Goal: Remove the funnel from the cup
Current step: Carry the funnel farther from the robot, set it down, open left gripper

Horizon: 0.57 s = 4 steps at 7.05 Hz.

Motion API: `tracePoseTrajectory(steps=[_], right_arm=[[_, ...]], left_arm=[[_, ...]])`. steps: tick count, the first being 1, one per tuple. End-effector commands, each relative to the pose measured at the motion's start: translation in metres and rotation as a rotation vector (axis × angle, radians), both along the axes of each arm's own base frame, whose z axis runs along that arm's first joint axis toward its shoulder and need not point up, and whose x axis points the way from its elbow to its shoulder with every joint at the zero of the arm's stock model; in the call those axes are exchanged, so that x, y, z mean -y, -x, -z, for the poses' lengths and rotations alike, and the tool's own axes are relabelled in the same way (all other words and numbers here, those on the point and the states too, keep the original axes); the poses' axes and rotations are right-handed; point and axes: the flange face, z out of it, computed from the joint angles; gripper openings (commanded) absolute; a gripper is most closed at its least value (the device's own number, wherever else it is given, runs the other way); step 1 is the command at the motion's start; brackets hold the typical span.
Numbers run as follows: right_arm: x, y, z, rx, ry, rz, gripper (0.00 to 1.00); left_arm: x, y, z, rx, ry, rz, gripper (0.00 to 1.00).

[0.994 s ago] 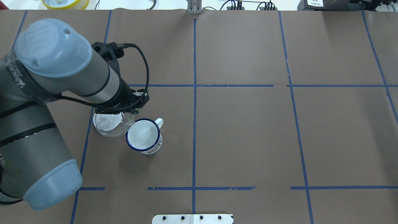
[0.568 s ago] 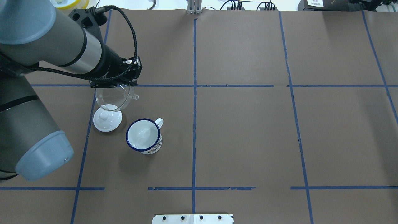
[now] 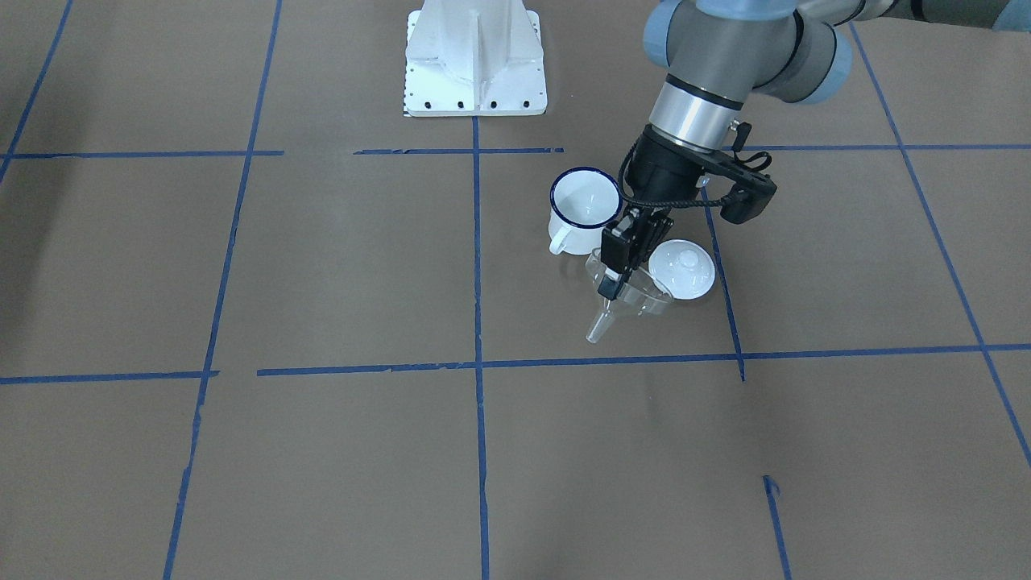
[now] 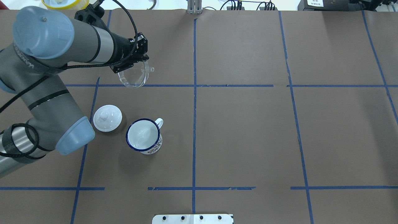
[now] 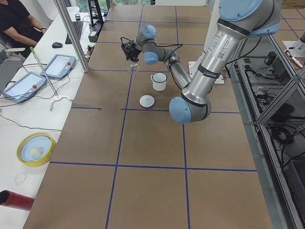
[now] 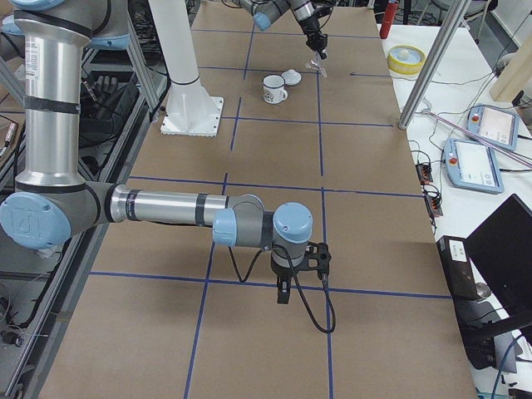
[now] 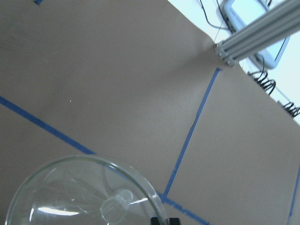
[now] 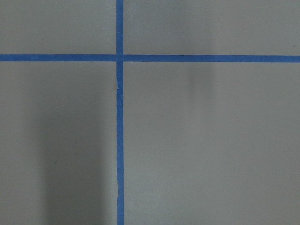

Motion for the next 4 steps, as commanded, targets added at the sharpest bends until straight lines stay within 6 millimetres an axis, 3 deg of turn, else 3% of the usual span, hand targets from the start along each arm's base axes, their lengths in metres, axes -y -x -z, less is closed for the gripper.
tracePoseTrajectory(steps=[1,2,4], right_arm=[[0.0,0.0,0.001,0.0,-0.001,0.0,1.0],[0.0,0.0,0.0,0.0,0.0,0.0,1.0],[0.0,0.0,0.0,0.0,0.0,0.0,1.0]], left_arm=[[0.02,-0.053,-0.06,-0.063,0.035,0.279,0.0],[0.019,-0.071,-0.078,-0.055,0.052,0.363,0.0],[0.031,-0.076,-0.107,-0.09,0.131,0.486,0.0]])
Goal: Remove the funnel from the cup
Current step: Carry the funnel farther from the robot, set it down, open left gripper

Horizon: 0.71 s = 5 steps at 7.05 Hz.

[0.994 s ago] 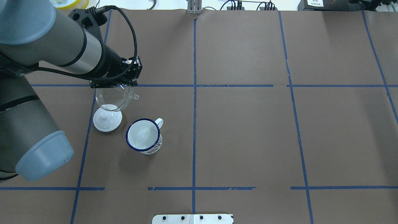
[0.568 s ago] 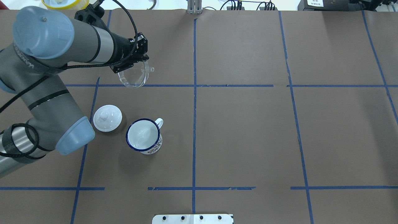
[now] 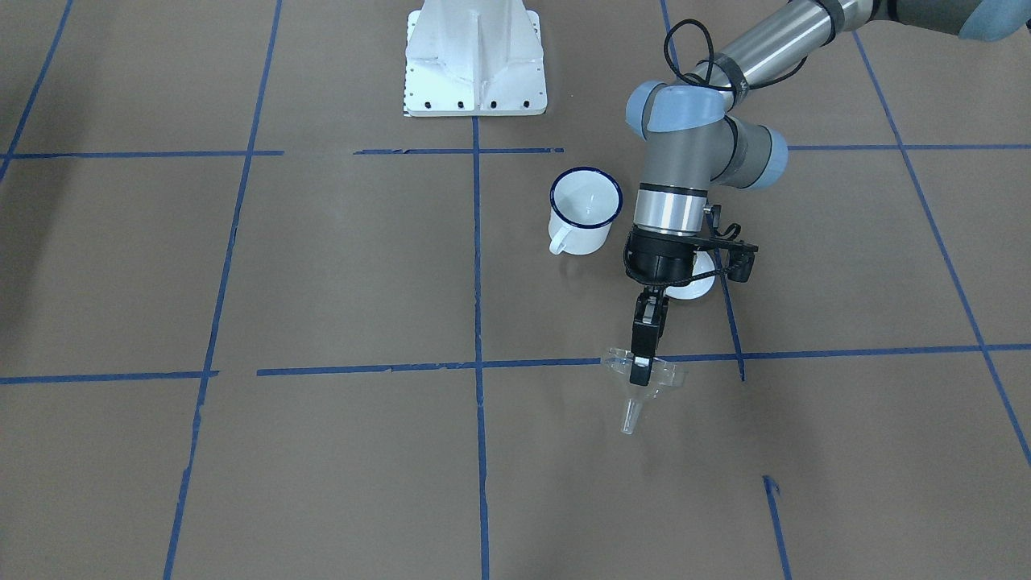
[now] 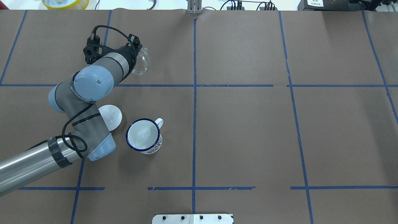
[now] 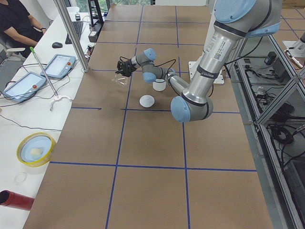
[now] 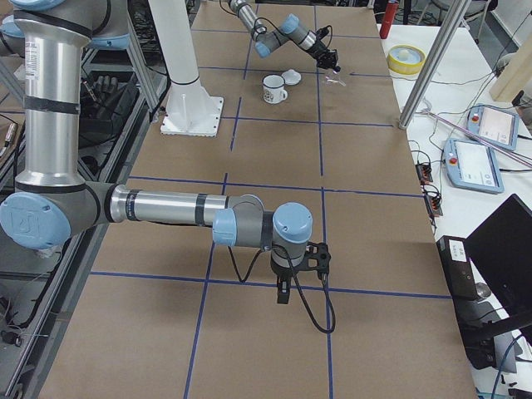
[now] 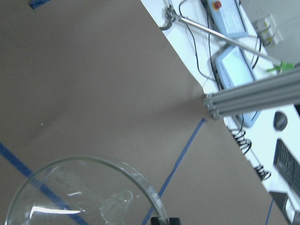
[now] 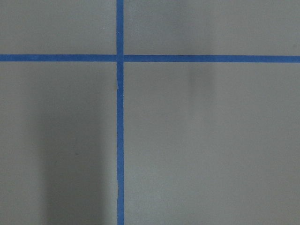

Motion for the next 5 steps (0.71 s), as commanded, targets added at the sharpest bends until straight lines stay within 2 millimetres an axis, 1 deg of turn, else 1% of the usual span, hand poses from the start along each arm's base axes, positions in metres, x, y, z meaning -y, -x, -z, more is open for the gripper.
tracePoseTrajectory(steps=[1,2,4,5], right_arm=[[0.0,0.0,0.0,0.0,0.001,0.0,1.0],[0.0,0.0,0.0,0.0,0.001,0.0,1.0],[0.0,0.0,0.0,0.0,-0.001,0.0,1.0],[0.0,0.0,0.0,0.0,0.001,0.0,1.0]], left_arm=[[0.013,-0.01,-0.037,-0.036,0.07,0.156,0.0],[0.017,-0.013,-0.043,-0.021,0.071,0.177,0.0],[0.019,-0.017,-0.049,-0.048,0.096,0.198,0.0],[0.02,-0.019,-0.053,-0.03,0.098,0.195,0.13]])
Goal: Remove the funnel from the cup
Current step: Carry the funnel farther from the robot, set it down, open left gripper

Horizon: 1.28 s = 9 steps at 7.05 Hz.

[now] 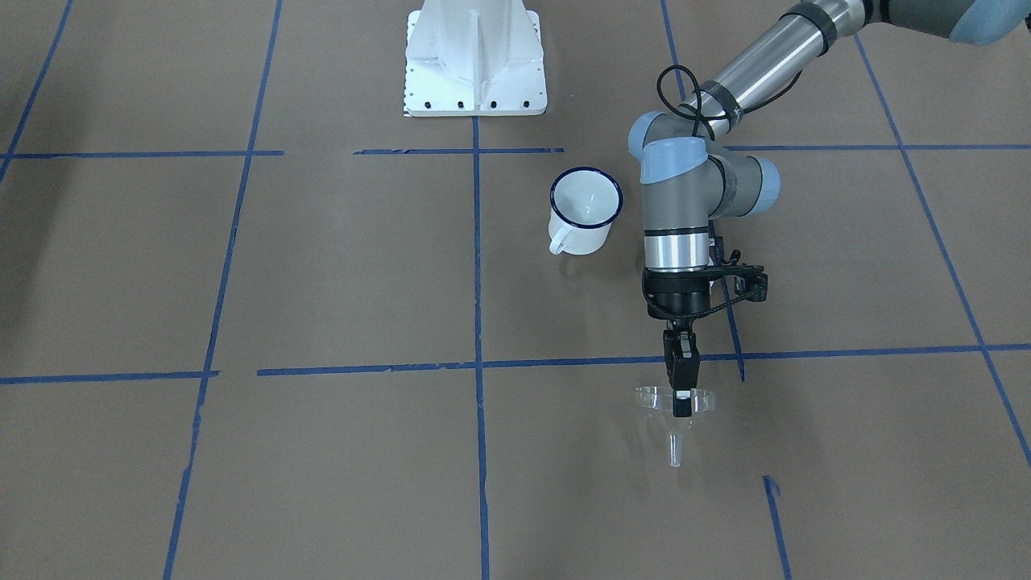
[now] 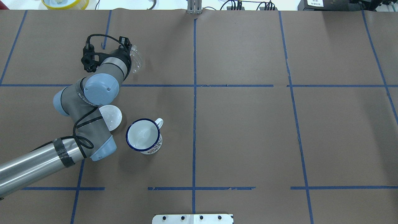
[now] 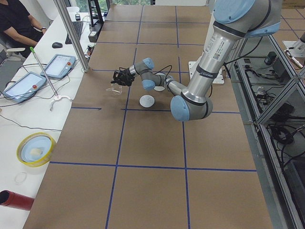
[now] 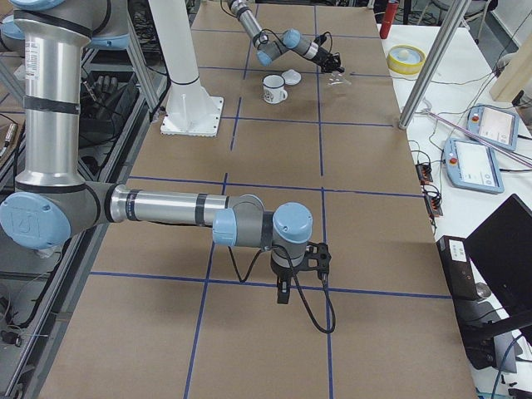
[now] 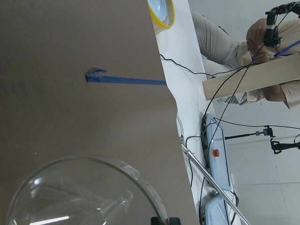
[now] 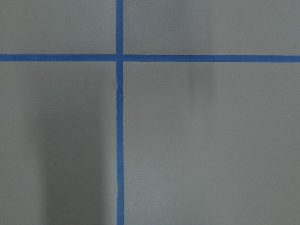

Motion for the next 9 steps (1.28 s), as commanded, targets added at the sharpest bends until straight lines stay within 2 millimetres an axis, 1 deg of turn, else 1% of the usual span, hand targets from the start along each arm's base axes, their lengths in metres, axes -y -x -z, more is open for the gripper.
tracePoseTrajectory(steps=[1,2,3,5,6,7,8,9], right_arm=[[0.0,0.0,0.0,0.0,0.0,0.0,1.0],[0.0,0.0,0.001,0.0,-0.001,0.0,1.0],[0.0,0.0,0.001,0.0,-0.001,0.0,1.0],[0.0,0.0,0.0,0.0,0.0,0.0,1.0],[0.0,0.0,0.001,0.0,-0.001,0.0,1.0],[0.0,0.0,0.001,0.0,-0.001,0.0,1.0],[0.0,0.0,0.0,0.0,0.0,0.0,1.0],[0.0,0.0,0.0,0.0,0.0,0.0,1.0]], left_arm=[[0.002,-0.006,-0.014,0.027,0.017,0.0,0.24],[0.001,-0.008,-0.015,0.061,0.008,-0.019,0.52],[0.0,-0.008,-0.009,0.147,-0.033,-0.065,1.0],[0.0,-0.007,-0.008,0.237,-0.063,-0.115,1.0],[-0.004,0.0,0.002,0.292,-0.106,-0.159,1.0],[-0.014,0.006,0.007,0.318,-0.111,-0.269,1.0],[-0.035,0.016,0.016,0.356,-0.08,-0.419,1.0],[-0.06,0.036,0.023,0.409,-0.078,-0.546,1.0]])
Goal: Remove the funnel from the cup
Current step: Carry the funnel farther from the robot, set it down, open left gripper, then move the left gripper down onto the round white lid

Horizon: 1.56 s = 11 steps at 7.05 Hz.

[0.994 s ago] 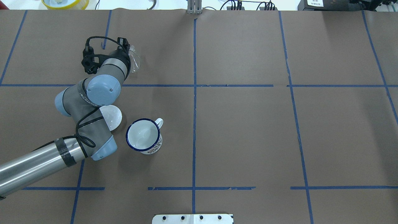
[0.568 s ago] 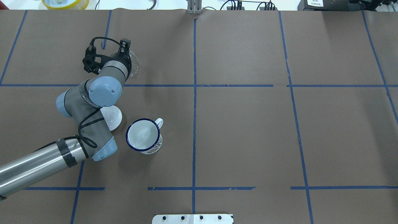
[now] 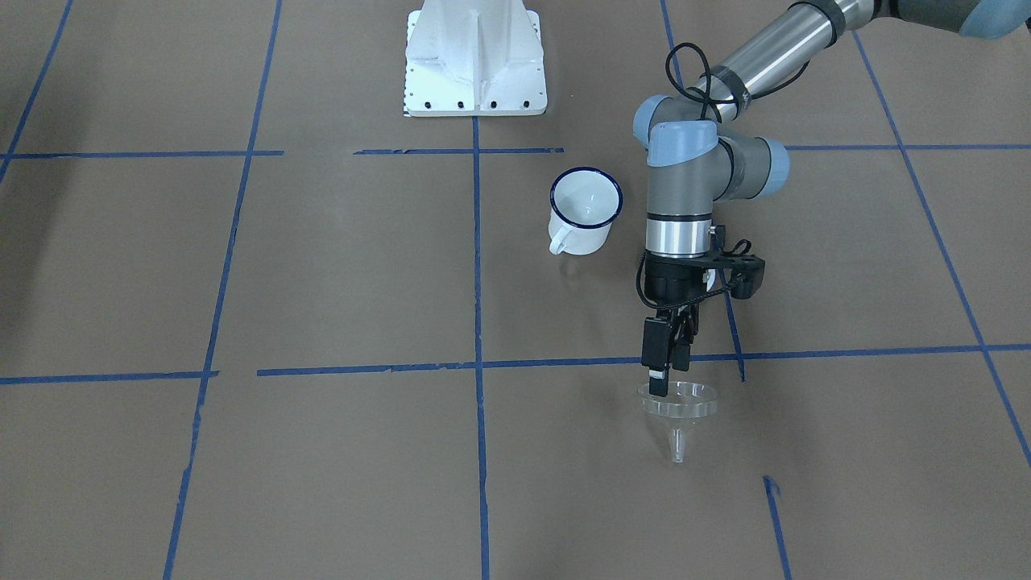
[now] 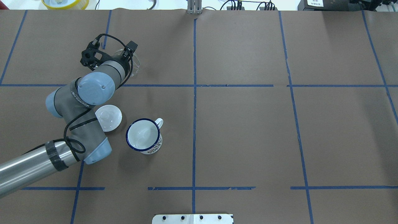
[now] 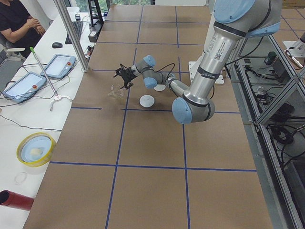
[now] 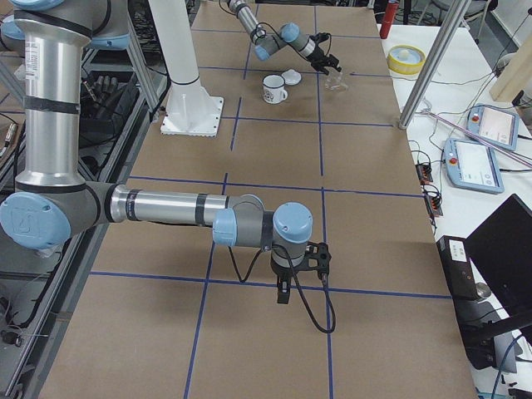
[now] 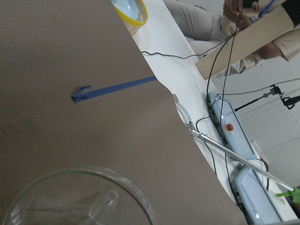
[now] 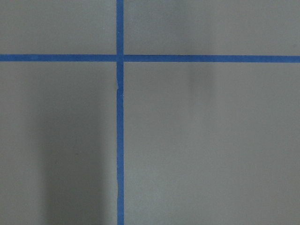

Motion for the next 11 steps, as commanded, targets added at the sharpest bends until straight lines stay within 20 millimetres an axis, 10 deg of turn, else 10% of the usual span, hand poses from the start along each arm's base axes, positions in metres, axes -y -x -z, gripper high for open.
tracePoseTrajectory(steps=[1,4,11], right_arm=[[0.0,0.0,0.0,0.0,0.001,0.0,1.0],[0.0,0.0,0.0,0.0,0.001,0.0,1.0],[0.0,0.0,0.0,0.0,-0.001,0.0,1.0]], left_arm=[[-0.043,0.037,0.008,0.14,-0.009,-0.222,1.0],[-0.072,0.063,0.026,0.289,-0.022,-0.701,1.0],[-0.087,0.063,-0.078,0.362,-0.115,-0.918,1.0]])
